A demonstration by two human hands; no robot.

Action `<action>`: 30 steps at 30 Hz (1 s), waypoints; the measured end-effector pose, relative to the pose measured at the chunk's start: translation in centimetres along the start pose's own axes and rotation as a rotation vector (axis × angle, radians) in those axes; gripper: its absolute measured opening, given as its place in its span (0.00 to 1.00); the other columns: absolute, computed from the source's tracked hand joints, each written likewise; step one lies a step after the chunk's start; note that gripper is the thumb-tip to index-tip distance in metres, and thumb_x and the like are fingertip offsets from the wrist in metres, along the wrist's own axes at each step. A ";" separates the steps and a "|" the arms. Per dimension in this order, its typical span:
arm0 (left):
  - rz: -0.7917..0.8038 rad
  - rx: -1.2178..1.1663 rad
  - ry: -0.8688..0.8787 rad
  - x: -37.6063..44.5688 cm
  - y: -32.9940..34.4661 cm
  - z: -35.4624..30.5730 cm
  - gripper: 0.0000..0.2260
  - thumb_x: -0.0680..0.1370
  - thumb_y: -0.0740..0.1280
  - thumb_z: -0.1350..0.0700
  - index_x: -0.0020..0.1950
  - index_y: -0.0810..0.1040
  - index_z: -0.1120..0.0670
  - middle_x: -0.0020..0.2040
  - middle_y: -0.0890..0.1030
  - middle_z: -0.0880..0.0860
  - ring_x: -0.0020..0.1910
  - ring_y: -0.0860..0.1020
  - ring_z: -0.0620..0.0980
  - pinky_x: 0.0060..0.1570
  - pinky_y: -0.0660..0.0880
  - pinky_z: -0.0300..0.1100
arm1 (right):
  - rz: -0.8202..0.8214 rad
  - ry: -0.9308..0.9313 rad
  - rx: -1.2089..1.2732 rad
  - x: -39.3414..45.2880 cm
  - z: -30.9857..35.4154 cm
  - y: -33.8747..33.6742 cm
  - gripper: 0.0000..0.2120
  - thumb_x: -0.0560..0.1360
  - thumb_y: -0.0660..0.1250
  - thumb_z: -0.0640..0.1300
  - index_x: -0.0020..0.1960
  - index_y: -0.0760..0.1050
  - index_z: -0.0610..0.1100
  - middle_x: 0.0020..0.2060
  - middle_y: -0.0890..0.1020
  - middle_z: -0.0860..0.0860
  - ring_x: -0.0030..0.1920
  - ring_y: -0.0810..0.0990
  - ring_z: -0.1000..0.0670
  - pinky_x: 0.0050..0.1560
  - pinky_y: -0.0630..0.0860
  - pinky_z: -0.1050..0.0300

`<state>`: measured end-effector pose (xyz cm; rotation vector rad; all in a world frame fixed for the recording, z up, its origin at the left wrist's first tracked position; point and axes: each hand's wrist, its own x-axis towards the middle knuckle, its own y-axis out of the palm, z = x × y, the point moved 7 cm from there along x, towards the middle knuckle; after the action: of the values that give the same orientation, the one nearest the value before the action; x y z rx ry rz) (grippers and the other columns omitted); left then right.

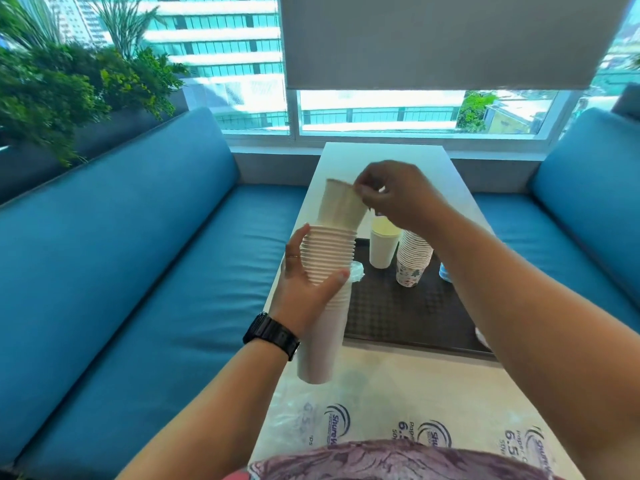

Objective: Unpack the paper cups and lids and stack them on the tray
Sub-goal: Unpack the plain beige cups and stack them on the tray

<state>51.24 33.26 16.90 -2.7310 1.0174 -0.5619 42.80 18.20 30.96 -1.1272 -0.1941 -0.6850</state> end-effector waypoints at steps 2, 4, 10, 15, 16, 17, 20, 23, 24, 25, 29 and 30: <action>0.001 0.007 -0.025 0.2 0.0 0.8 0.37 0.62 0.73 0.35 0.61 0.53 0.18 0.63 0.75 0.51 0.54 0.80 0.44 0.49 0.74 0.30 | -0.084 0.018 -0.062 1.2 -1.3 -1.4 0.09 0.77 0.65 0.43 0.53 0.81 0.42 0.44 0.80 0.49 0.42 0.78 0.49 0.44 0.71 0.59; -0.005 -0.001 -0.034 0.4 -0.2 1.4 0.37 0.65 0.75 0.39 0.61 0.52 0.18 0.63 0.75 0.51 0.53 0.80 0.43 0.48 0.74 0.29 | -0.135 0.008 -0.144 2.4 -2.4 -1.9 0.10 0.78 0.64 0.44 0.54 0.81 0.40 0.46 0.82 0.46 0.43 0.79 0.48 0.44 0.71 0.58; -0.028 -0.008 -0.008 0.8 -0.7 2.1 0.38 0.72 0.76 0.57 0.65 0.55 0.29 0.60 0.76 0.48 0.51 0.80 0.36 0.49 0.73 0.25 | -0.083 -0.001 -0.579 5.2 -6.1 1.1 0.11 0.77 0.61 0.42 0.55 0.77 0.38 0.51 0.80 0.41 0.52 0.78 0.39 0.47 0.75 0.49; -0.045 -0.023 -0.008 1.4 -0.8 2.1 0.37 0.73 0.75 0.61 0.68 0.56 0.38 0.53 0.74 0.40 0.43 0.78 0.28 0.42 0.71 0.22 | 0.042 -0.073 -0.885 5.7 -7.7 5.1 0.11 0.75 0.62 0.36 0.57 0.75 0.39 0.50 0.80 0.43 0.50 0.81 0.42 0.45 0.77 0.50; -0.046 -0.021 -0.009 1.5 -0.8 2.2 0.37 0.73 0.75 0.62 0.68 0.56 0.39 0.53 0.73 0.40 0.42 0.78 0.28 0.42 0.71 0.22 | 0.071 -0.068 -0.908 5.8 -8.3 5.8 0.11 0.76 0.62 0.36 0.56 0.76 0.39 0.50 0.80 0.43 0.50 0.81 0.42 0.45 0.77 0.51; -0.046 -0.027 -0.014 1.6 -0.8 2.2 0.37 0.72 0.76 0.63 0.69 0.56 0.40 0.53 0.73 0.39 0.42 0.79 0.28 0.42 0.71 0.22 | 0.103 -0.061 -0.919 5.9 -8.8 6.6 0.11 0.76 0.61 0.36 0.56 0.75 0.39 0.50 0.80 0.43 0.51 0.80 0.42 0.45 0.77 0.51; -0.053 -0.056 -0.032 2.0 -1.2 2.7 0.41 0.68 0.78 0.54 0.68 0.55 0.34 0.56 0.73 0.41 0.43 0.79 0.30 0.43 0.71 0.22 | 0.219 -0.040 -0.942 5.5 -10.2 9.0 0.13 0.75 0.58 0.33 0.57 0.74 0.37 0.51 0.79 0.42 0.51 0.80 0.41 0.42 0.77 0.49; -0.071 -0.077 -0.070 2.2 -1.5 3.2 0.38 0.64 0.75 0.47 0.66 0.55 0.29 0.59 0.72 0.43 0.44 0.80 0.31 0.44 0.72 0.23 | 0.276 -0.013 -0.899 4.7 -11.3 10.8 0.13 0.75 0.59 0.33 0.57 0.75 0.38 0.50 0.79 0.43 0.50 0.80 0.41 0.39 0.76 0.50; -0.076 -0.078 -0.077 2.3 -1.6 3.3 0.39 0.63 0.75 0.44 0.66 0.55 0.29 0.59 0.71 0.42 0.45 0.80 0.31 0.44 0.72 0.23 | 0.287 -0.007 -0.870 4.5 -11.6 11.4 0.13 0.75 0.58 0.32 0.58 0.74 0.38 0.51 0.79 0.43 0.51 0.80 0.41 0.39 0.75 0.50; -0.084 -0.075 -0.082 2.3 -1.7 3.4 0.40 0.61 0.75 0.41 0.66 0.55 0.28 0.60 0.71 0.42 0.45 0.80 0.32 0.44 0.72 0.23 | 0.290 -0.004 -0.844 4.2 -11.8 11.9 0.14 0.75 0.58 0.32 0.58 0.74 0.38 0.52 0.79 0.42 0.52 0.80 0.41 0.40 0.74 0.51; -0.089 -0.047 -0.101 2.5 -1.8 4.1 0.39 0.60 0.72 0.35 0.65 0.54 0.25 0.62 0.72 0.48 0.47 0.80 0.34 0.46 0.73 0.25 | 0.305 -0.025 -0.763 2.9 -11.6 13.7 0.13 0.75 0.56 0.31 0.56 0.73 0.38 0.51 0.79 0.43 0.49 0.80 0.41 0.38 0.68 0.53; -0.089 -0.045 -0.101 2.6 -1.9 4.2 0.39 0.60 0.72 0.35 0.65 0.54 0.25 0.63 0.72 0.49 0.47 0.80 0.34 0.46 0.73 0.25 | 0.323 -0.027 -0.749 2.6 -11.6 14.1 0.13 0.75 0.56 0.31 0.56 0.73 0.38 0.50 0.79 0.43 0.49 0.80 0.41 0.38 0.68 0.54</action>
<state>55.81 33.10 14.36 -2.8237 0.9002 -0.4144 51.04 10.49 16.32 -1.8338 0.2456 -0.4535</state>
